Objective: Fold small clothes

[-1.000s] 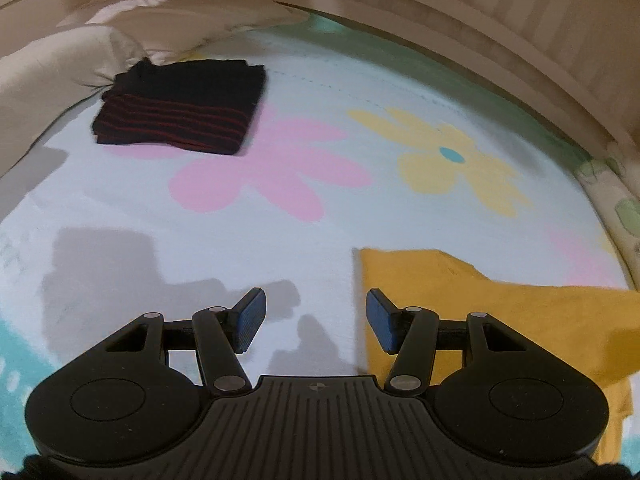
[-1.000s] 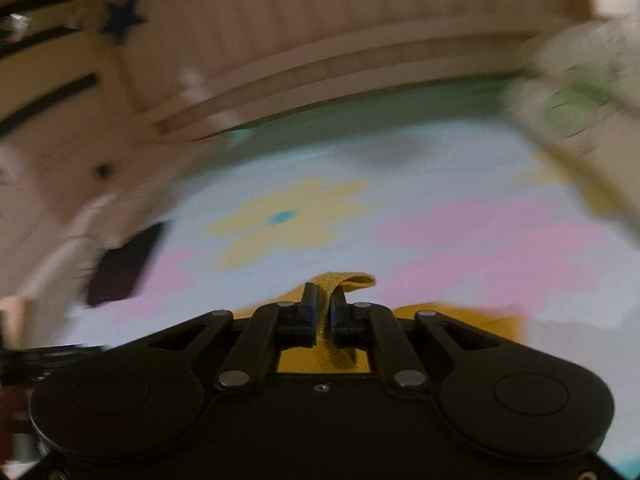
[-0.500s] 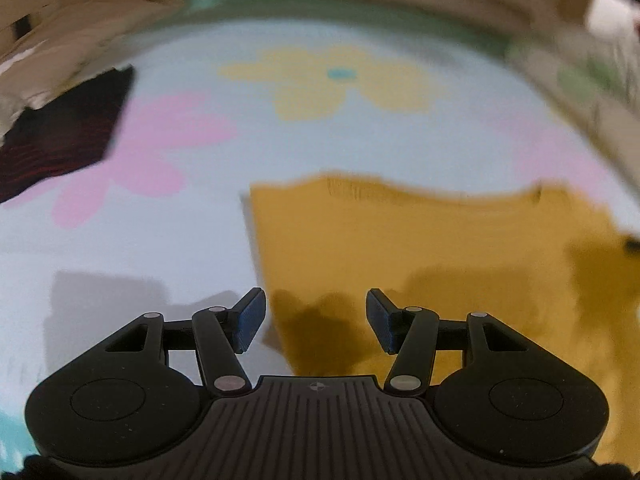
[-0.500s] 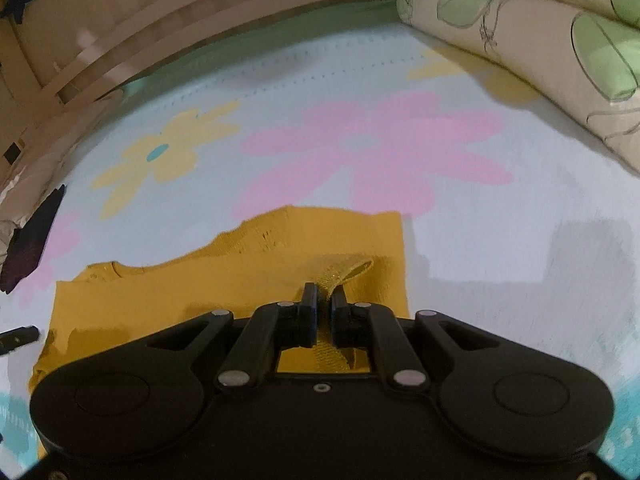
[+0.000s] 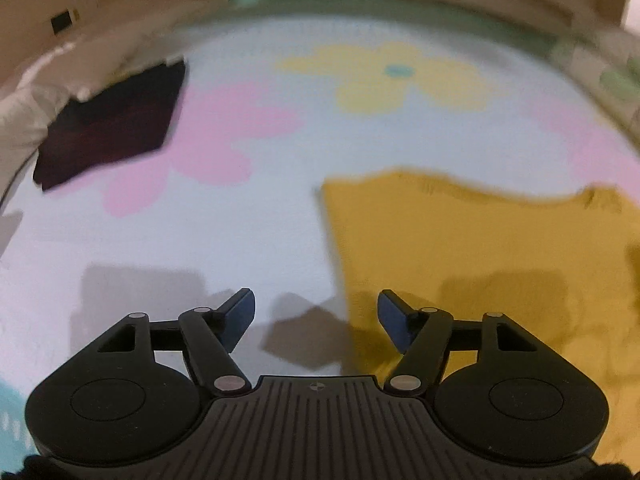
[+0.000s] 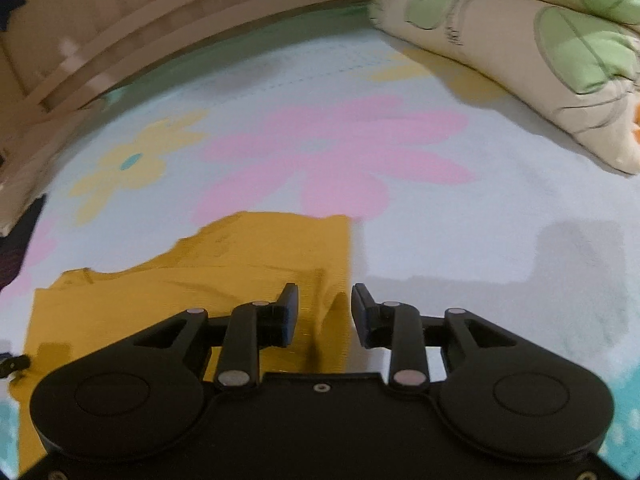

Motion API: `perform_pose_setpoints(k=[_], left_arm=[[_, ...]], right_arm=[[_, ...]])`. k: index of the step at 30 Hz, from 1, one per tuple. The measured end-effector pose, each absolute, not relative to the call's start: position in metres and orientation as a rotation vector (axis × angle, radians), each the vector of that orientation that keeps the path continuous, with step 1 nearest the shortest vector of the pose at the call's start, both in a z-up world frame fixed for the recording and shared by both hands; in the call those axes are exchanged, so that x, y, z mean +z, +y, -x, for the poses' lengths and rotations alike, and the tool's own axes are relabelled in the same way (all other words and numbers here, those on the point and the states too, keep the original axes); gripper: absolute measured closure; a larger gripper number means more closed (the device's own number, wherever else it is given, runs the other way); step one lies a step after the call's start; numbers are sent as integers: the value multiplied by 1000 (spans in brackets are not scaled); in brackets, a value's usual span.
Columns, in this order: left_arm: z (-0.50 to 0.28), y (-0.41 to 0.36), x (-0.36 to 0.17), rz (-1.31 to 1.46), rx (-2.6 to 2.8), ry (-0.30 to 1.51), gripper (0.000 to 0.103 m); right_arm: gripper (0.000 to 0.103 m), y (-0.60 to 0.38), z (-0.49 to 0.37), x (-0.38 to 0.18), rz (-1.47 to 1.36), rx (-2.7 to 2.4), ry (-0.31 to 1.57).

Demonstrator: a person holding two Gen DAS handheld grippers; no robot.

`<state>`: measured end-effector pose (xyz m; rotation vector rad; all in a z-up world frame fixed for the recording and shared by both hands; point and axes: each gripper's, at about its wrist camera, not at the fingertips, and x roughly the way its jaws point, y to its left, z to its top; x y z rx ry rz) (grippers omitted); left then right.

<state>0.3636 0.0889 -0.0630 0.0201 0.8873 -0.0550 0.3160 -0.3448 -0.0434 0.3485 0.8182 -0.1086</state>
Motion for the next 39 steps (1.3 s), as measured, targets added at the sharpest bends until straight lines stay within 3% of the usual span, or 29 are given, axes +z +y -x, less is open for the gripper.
perform_pose_setpoints(k=[3,10,13,19,24,25,26,28,33,39], left_arm=[[-366,81,-54,32,-103,833,36],[-375,59,-92,-60,-155,944,32],[-378,69,-93,-33,-162,921,29],[-372,69,-94,-30,-159,908,24],[-371,75,-95,-30,-170,898,19],[-370,77,-95,-34,-167,897,17],[-368,77,-94,-36,-158,897,17],[-367,82,-93,-41,-142,901,17],[-362,97,-95,-70,-89,914,6],[-357,117,-84,5,-84,931,7]], right_arm=[[59,-342,-326,-52,-351,-93,831],[58,-335,-339,-68,-309,-78,867],[89,-329,-341,-64,-248,-42,860],[89,-328,-346,-57,-148,-104,761],[81,-330,-350,-71,-138,-124,813],[76,-330,-350,-69,-130,-132,814],[61,-330,-349,-66,-125,-147,812],[42,-330,-348,-64,-122,-161,809],[40,-330,-345,-67,-111,-157,826],[39,-336,-334,-53,-137,-143,810]])
